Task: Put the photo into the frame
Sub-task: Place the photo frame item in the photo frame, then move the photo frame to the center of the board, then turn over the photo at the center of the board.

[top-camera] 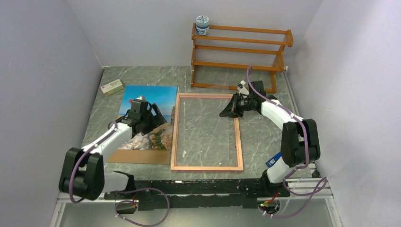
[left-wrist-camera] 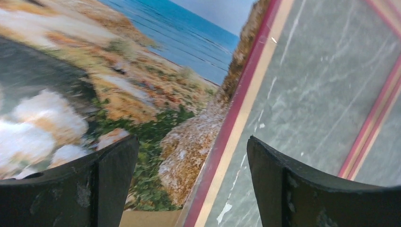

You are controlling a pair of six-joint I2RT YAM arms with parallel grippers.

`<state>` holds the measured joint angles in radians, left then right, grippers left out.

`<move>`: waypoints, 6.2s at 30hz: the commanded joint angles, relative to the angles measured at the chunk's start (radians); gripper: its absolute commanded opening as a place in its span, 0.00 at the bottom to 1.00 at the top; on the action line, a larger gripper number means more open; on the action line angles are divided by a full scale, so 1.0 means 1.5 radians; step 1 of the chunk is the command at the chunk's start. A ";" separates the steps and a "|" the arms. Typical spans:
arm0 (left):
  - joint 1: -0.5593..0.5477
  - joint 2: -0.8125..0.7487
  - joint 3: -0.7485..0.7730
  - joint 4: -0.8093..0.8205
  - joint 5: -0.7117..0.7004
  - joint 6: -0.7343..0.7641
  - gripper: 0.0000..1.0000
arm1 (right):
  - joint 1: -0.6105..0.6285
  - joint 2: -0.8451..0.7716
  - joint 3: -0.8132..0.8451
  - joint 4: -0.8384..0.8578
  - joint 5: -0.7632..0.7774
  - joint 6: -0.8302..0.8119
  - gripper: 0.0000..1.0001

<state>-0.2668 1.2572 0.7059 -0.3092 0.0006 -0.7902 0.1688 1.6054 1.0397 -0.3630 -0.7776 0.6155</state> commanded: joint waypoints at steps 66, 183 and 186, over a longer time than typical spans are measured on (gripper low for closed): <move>0.002 0.165 0.107 0.021 0.168 0.106 0.77 | 0.013 0.023 0.066 -0.063 0.149 -0.119 0.99; 0.302 0.204 0.167 0.067 -0.099 0.242 0.92 | 0.540 0.379 0.403 -0.107 0.576 0.282 0.80; 0.302 0.213 0.145 0.081 -0.078 0.235 0.92 | 0.541 0.398 0.417 -0.109 0.557 0.281 0.78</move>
<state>0.1810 1.5558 0.9607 -0.2440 -0.1169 -0.4458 0.9791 2.1624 1.6226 -0.4740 0.0498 1.0451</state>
